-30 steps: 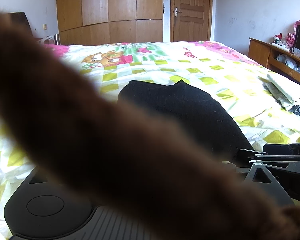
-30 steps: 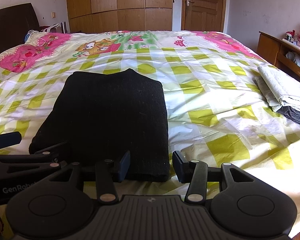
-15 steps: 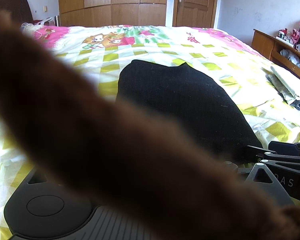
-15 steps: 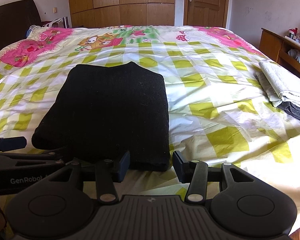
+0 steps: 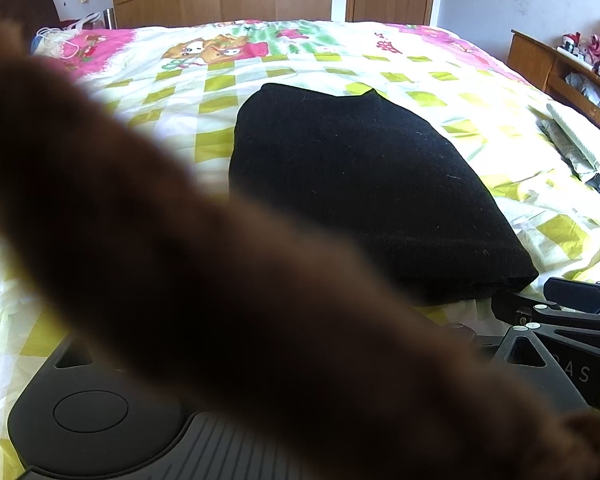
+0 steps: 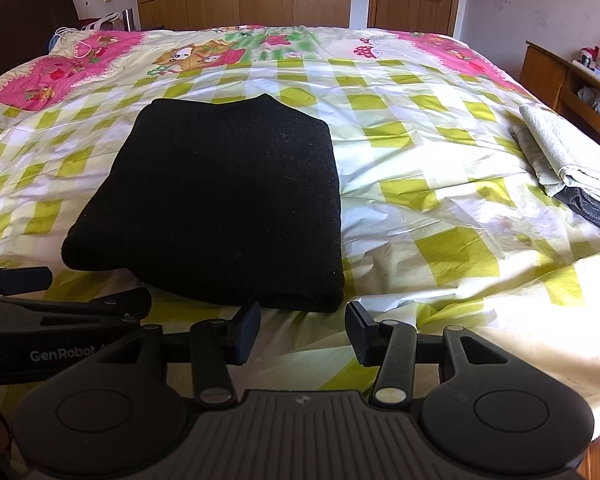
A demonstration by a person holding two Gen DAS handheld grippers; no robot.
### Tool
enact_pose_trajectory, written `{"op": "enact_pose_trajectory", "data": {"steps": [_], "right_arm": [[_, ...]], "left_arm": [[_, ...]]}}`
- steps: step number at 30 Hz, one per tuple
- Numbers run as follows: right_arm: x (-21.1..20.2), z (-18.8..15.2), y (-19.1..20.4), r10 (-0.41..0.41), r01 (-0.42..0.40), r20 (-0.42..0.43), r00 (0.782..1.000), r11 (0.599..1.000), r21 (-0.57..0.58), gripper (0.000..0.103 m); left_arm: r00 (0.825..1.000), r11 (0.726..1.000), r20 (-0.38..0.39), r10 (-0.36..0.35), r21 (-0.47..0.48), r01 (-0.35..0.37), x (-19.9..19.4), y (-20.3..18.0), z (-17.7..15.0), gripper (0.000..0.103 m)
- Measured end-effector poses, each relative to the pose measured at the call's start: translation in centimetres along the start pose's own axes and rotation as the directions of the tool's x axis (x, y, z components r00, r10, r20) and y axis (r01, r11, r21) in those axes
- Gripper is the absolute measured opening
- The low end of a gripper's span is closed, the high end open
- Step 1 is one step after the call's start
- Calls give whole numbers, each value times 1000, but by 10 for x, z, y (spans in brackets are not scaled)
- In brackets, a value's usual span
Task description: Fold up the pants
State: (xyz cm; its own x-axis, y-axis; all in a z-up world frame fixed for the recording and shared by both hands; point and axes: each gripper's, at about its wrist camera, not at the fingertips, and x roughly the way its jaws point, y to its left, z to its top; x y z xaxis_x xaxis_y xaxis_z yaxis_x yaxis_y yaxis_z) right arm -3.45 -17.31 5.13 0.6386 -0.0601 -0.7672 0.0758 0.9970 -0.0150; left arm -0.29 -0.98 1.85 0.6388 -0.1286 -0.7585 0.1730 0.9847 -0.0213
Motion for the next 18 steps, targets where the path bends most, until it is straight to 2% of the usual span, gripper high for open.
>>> {"op": "enact_pose_trajectory", "data": {"steps": [18], "right_arm": [[3, 0, 0, 4, -4, 7, 1000, 1000, 16, 59]], "left_arm": [[999, 998, 3, 49, 29, -50, 2, -5, 0, 100]]}}
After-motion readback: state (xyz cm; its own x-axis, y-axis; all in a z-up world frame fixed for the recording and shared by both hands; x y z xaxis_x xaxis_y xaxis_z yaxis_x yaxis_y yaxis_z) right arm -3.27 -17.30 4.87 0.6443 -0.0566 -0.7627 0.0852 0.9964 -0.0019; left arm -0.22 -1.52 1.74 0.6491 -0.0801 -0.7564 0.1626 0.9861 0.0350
